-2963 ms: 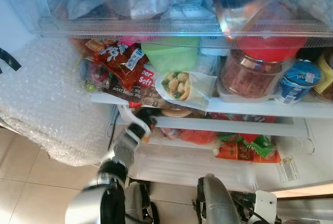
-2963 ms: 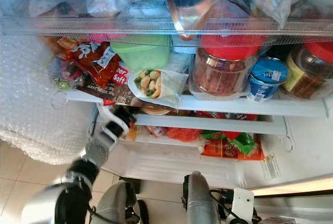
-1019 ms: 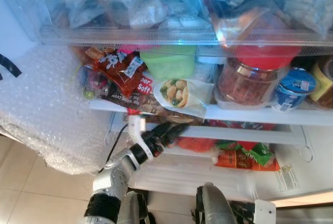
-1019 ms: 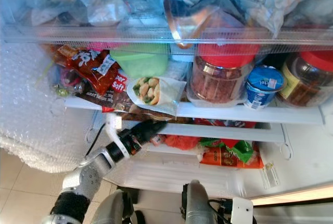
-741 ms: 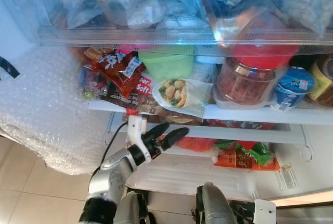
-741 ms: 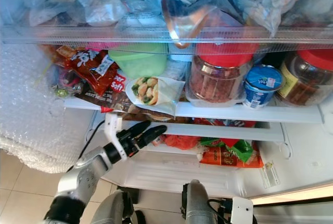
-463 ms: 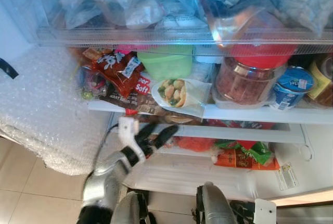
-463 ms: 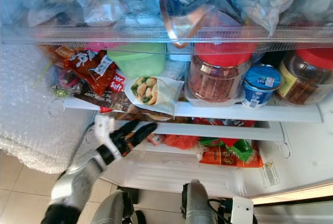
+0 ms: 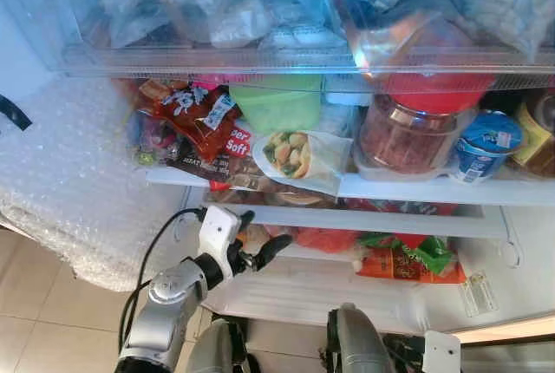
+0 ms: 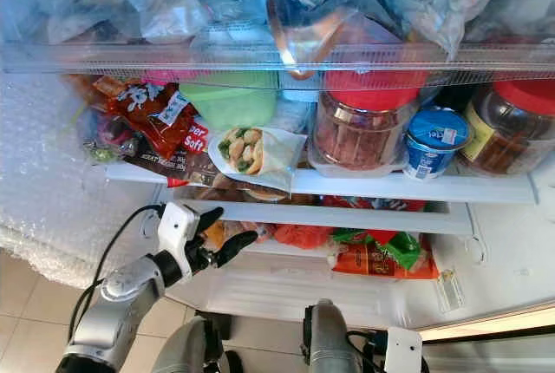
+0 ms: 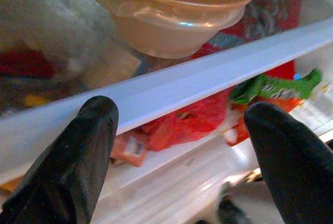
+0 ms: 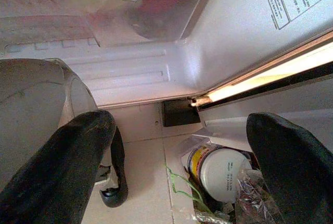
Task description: Restocking fridge
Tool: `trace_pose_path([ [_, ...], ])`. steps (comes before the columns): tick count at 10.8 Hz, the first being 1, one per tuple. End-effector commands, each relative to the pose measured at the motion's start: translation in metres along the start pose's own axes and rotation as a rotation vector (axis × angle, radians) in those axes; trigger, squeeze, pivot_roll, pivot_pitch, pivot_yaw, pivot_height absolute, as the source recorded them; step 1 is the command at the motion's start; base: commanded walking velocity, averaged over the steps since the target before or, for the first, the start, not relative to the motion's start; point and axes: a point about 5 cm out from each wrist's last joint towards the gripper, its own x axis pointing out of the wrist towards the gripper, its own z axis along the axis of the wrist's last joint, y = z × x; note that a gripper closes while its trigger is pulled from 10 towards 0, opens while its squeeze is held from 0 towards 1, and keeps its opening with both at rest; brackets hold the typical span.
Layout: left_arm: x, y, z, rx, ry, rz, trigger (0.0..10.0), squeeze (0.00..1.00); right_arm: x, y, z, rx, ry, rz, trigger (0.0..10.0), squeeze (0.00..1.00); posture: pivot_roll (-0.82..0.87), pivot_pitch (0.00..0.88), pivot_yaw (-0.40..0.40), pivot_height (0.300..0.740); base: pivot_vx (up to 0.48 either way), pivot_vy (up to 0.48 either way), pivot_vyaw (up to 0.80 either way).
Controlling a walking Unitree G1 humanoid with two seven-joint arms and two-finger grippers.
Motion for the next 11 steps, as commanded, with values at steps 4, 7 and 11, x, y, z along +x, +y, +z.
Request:
trace_pose_path([
  [4,-0.004,0.001,-0.007,0.091,0.019,0.046,10.0,0.00,-0.012,0.032,-0.025,0.015,0.098,0.086,10.0,0.00,-0.11,0.179,0.130,0.645,0.000,0.000,0.00],
  [7,-0.003,0.000,-0.009,0.066,0.015,0.056,10.0,0.00,-0.014,0.028,-0.029,0.015,0.113,0.084,10.0,0.00,-0.11,0.178,0.131,0.645,0.000,0.000,0.00],
  [11,-0.002,0.001,-0.009,0.058,0.009,0.057,10.0,0.00,-0.013,0.024,-0.032,0.019,0.143,0.077,10.0,0.00,-0.11,0.189,0.130,0.645,-0.133,0.000,0.00],
])
